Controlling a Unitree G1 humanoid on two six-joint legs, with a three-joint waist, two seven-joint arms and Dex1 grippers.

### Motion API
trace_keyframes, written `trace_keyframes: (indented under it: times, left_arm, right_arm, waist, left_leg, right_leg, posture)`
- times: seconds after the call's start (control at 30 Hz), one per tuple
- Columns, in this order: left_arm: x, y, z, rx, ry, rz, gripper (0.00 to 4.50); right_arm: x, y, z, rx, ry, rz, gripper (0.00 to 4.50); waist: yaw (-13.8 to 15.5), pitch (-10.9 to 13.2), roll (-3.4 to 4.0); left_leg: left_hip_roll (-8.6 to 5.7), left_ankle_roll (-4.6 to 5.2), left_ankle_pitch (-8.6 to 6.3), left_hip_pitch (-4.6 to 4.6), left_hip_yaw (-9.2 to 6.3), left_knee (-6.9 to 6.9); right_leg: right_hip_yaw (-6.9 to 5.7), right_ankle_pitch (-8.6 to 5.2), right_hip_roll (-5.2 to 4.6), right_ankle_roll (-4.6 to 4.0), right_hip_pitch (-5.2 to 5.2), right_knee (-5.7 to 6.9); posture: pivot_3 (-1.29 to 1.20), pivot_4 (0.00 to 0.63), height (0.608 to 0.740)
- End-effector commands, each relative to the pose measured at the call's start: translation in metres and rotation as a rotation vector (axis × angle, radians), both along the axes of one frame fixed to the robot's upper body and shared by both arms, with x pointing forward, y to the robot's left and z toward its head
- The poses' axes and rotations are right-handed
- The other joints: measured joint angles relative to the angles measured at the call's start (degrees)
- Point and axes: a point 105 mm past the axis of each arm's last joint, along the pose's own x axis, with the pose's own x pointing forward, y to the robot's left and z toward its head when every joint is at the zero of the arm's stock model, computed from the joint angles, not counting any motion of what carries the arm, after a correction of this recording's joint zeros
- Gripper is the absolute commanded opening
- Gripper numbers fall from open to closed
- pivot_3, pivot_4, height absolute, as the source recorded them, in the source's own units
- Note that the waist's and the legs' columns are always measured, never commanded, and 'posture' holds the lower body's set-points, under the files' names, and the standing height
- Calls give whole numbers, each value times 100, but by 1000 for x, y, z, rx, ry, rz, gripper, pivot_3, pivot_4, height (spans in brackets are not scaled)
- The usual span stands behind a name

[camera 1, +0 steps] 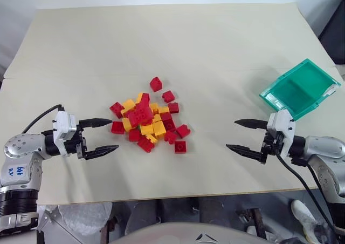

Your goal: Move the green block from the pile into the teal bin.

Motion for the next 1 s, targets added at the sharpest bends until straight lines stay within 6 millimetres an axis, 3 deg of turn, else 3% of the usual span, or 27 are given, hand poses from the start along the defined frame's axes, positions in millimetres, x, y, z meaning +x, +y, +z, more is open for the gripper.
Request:
trace_keyframes:
  times: [0.03, 0.27, 0.37, 0.47, 0.6, 0.87, 1.0]
  left_arm:
    - [1, -6, 10, -3, -38, -24, 4500]
    - [17, -5, 16, 15, -22, 91, 4500]
    - [4, -13, 20, 10, -57, -60, 4500]
    - [1, -19, 25, -24, -74, -84, 3621]
    - [-16, -39, 22, -14, -44, -246, 2477]
    - [-24, -63, 21, -27, 25, -403, 21]
    - [13, -79, 8, -27, -16, -355, 21]
  right_arm:
    - [1, 0, 8, 4, -33, 3, 4470]
    - [2, 1, 8, 8, -35, 1, 4470]
    - [5, 2, 8, 9, -40, -2, 4470]
    - [6, 3, 9, 14, -46, -3, 4500]
    - [7, 7, 10, 30, -55, -4, 4500]
    - [8, 13, 8, 55, -67, -9, 4500]
    - [8, 18, 4, 71, -69, -17, 4500]
  waist:
    - [0, 0, 0]
    - [10, 0, -1]
    - [-2, 0, -1]
    - [-6, 0, -1]
    - [1, 0, -1]
    - [3, 0, 0]
    - [84, 0, 0]
  left_leg:
    - [0, 0, 0, 0, 0, 0]
    - [-2, 1, 0, 0, 0, 7]
    - [-3, 1, 0, 1, 2, 6]
    - [-1, 0, 1, 1, 5, 6]
    - [-2, -1, 1, 1, 6, 8]
    - [-4, -1, 1, 1, 5, 15]
    - [-9, 3, 5, 2, 3, 22]
  right_leg:
    - [0, 0, 0, 0, 0, 0]
    - [2, 0, 0, 1, 1, 5]
    - [3, 0, 1, 1, 0, 6]
    - [4, 0, 4, 1, 0, 6]
    - [6, 0, 3, 1, 0, 7]
    - [7, 0, 5, 1, 1, 13]
    - [6, 1, 3, 2, 6, 17]
  posture:
    - [0, 150, 740]
    - [0, 150, 740]
    - [0, 150, 740]
    - [0, 150, 740]
    - [0, 150, 740]
    - [0, 150, 740]
    - [0, 150, 740]
